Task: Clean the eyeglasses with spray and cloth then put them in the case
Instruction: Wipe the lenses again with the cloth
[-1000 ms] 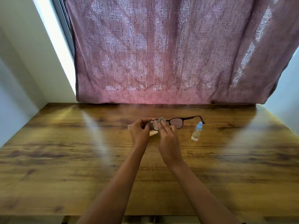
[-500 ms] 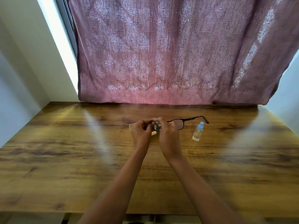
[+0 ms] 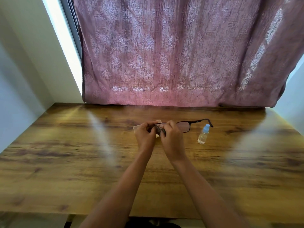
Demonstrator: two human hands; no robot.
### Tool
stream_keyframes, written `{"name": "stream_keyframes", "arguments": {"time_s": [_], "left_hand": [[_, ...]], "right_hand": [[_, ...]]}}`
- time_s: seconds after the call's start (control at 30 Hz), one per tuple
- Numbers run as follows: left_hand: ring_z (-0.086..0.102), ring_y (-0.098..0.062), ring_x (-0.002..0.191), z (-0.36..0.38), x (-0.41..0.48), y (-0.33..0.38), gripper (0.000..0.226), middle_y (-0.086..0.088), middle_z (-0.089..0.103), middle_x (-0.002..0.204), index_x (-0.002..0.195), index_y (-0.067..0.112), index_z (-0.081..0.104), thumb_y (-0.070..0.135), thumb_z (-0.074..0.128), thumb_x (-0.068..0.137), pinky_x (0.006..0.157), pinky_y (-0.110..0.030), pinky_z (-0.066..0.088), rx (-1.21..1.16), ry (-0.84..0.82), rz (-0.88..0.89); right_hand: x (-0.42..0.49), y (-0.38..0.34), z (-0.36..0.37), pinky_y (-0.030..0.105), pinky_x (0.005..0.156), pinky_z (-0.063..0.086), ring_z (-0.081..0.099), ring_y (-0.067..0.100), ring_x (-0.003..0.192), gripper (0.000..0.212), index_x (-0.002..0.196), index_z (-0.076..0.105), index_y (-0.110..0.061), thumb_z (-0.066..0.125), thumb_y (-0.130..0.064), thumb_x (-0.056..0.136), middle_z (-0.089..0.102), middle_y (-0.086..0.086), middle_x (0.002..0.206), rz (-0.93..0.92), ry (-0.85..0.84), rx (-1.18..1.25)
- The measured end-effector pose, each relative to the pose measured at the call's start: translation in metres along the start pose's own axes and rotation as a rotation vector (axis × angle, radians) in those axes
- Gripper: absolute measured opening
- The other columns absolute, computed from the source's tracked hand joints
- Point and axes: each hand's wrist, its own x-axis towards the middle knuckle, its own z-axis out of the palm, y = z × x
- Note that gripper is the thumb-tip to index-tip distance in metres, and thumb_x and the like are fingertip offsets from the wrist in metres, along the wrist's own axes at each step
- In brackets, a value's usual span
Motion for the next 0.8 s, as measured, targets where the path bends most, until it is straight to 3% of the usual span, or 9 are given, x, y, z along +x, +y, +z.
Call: {"name": "stream_keyframes", "arguments": {"time_s": [0.13,0.2,0.33,0.43,0.53,0.7,0.8], "left_hand": [[0.051,0.012,0.045,-0.002,0.003,-0.004,0.011,0.002,0.058,0.060,0.085,-0.001,0.070,-0.006,0.061,0.080,0.045,-0.004,0.036,-0.003,0.021,-0.008],[0.056,0.011,0.050,-0.002,0.004,-0.006,0.012,-0.003,0.066,0.069,0.088,0.000,0.070,-0.005,0.063,0.079,0.049,-0.005,0.042,-0.024,0.016,-0.029],[0.059,0.009,0.052,0.001,0.003,-0.004,0.012,0.000,0.064,0.068,0.086,-0.004,0.068,-0.010,0.062,0.078,0.051,-0.006,0.044,-0.067,-0.001,-0.014],[0.060,0.008,0.054,0.002,0.004,-0.004,0.010,-0.001,0.064,0.068,0.084,-0.002,0.068,-0.008,0.063,0.079,0.052,-0.007,0.046,-0.082,0.003,-0.013],[0.058,0.004,0.054,0.000,0.007,-0.008,0.008,0.001,0.064,0.066,0.084,0.003,0.069,-0.002,0.065,0.080,0.052,-0.007,0.045,-0.042,0.029,-0.030],[0.062,0.000,0.060,0.000,0.006,-0.011,0.011,0.000,0.067,0.071,0.088,0.003,0.069,-0.002,0.065,0.079,0.059,-0.014,0.054,-0.057,0.005,-0.034],[0.063,-0.002,0.062,0.001,0.004,-0.008,0.012,-0.001,0.067,0.072,0.088,0.000,0.069,-0.006,0.062,0.080,0.061,-0.015,0.055,-0.091,-0.012,-0.029]], "right_hand": [[-0.016,0.004,-0.002,0.020,0.069,0.048,0.060,0.019,0.077,0.011,0.091,0.067,0.002,0.063,-0.001,0.081,0.060,0.010,0.087,-0.053,-0.034,-0.007],[-0.012,0.010,-0.006,0.027,0.067,0.053,0.060,0.020,0.075,0.007,0.087,0.066,0.004,0.063,0.000,0.081,0.060,0.011,0.084,-0.023,-0.022,-0.015],[0.004,0.011,-0.005,0.034,0.071,0.055,0.060,0.022,0.084,0.010,0.091,0.066,0.005,0.060,0.000,0.084,0.061,0.012,0.090,0.042,0.031,-0.020],[0.001,-0.002,0.001,0.022,0.080,0.050,0.060,0.021,0.089,0.013,0.096,0.065,0.004,0.058,0.001,0.084,0.062,0.012,0.095,0.012,0.030,0.000],[-0.012,-0.005,0.002,0.015,0.073,0.041,0.059,0.019,0.082,0.012,0.094,0.065,0.004,0.059,0.000,0.084,0.061,0.011,0.091,-0.032,-0.015,-0.019],[-0.008,0.011,-0.006,0.030,0.071,0.055,0.061,0.022,0.083,0.013,0.095,0.066,0.005,0.059,0.001,0.084,0.063,0.012,0.091,0.014,-0.026,-0.024],[0.001,0.010,-0.005,0.028,0.073,0.054,0.060,0.021,0.086,0.014,0.097,0.065,0.005,0.058,-0.001,0.086,0.062,0.012,0.095,0.052,0.001,-0.029]]}}
